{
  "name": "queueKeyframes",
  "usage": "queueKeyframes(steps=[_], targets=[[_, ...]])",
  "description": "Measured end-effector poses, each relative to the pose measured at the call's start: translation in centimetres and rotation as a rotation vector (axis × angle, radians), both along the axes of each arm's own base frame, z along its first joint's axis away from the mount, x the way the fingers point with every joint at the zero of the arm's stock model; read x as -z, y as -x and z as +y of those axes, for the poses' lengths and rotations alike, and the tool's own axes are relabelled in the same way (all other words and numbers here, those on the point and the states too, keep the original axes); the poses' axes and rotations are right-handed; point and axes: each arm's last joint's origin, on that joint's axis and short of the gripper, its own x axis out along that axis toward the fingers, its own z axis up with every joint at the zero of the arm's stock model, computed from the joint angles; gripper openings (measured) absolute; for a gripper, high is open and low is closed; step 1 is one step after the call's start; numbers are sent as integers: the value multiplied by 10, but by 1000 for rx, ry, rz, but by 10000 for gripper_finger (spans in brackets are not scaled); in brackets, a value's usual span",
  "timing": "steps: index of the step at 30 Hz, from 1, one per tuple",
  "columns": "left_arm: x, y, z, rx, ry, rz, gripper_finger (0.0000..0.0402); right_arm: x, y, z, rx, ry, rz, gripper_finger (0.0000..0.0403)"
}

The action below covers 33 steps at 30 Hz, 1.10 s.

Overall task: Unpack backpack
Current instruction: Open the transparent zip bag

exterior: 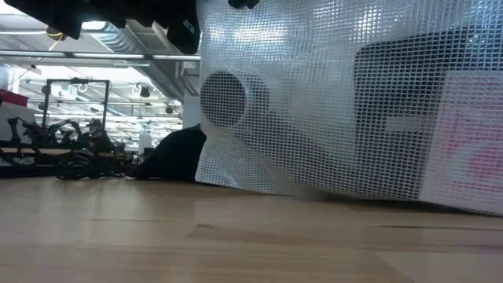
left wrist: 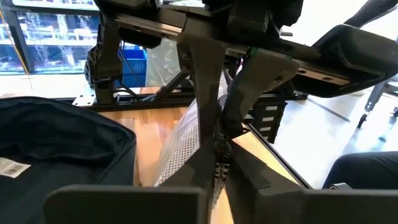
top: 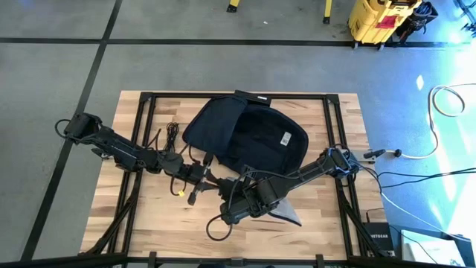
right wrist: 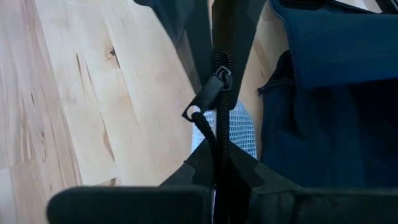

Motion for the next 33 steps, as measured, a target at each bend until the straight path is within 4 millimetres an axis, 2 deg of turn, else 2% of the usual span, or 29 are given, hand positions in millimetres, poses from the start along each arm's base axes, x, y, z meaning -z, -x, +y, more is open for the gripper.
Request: queueKeyframes(steps=[25, 33], targets=[[4, 1, 2, -1, -27, 36, 0, 1, 1, 2, -42, -108, 45, 1], [3, 1, 2, -5, -25, 36, 0, -8, 2, 3, -53, -134, 35, 1]])
